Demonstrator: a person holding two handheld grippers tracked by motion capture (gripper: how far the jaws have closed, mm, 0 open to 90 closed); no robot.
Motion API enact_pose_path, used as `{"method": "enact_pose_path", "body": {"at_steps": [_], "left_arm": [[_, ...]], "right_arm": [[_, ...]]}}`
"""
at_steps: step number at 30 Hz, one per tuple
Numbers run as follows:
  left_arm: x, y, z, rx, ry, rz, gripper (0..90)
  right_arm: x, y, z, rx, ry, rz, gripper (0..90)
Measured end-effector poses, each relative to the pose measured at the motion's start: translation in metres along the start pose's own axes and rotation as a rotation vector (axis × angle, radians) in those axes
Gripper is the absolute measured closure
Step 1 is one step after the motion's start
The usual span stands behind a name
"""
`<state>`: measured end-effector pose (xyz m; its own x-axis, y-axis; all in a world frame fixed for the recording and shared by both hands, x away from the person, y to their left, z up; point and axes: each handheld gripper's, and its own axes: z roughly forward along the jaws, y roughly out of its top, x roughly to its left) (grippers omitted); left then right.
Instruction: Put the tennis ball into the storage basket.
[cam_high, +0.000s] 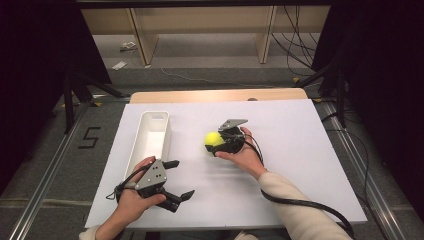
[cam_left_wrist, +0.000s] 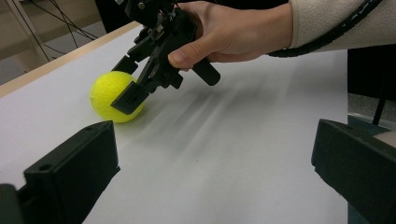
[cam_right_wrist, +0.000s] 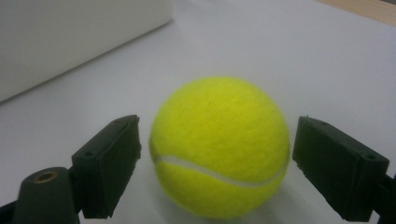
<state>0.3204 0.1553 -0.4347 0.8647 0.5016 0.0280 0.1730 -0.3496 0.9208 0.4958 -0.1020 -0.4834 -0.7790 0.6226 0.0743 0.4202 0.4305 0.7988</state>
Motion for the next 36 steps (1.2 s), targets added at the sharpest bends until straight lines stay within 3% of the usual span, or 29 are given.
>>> {"method": "enact_pose_path", "body": {"at_steps": [20,36], "left_arm": [[0.0,0.0,0.0,0.002,-0.002,0.001,0.0],[0.0,0.0,0.0,0.002,-0.002,0.0,0.0]], "right_arm": [[-0.002,0.0,0.014,0.029,0.001,0.006,16.2],[0.0,-0.003,0.02,0.04,0.003,-0.004,25.0]]}}
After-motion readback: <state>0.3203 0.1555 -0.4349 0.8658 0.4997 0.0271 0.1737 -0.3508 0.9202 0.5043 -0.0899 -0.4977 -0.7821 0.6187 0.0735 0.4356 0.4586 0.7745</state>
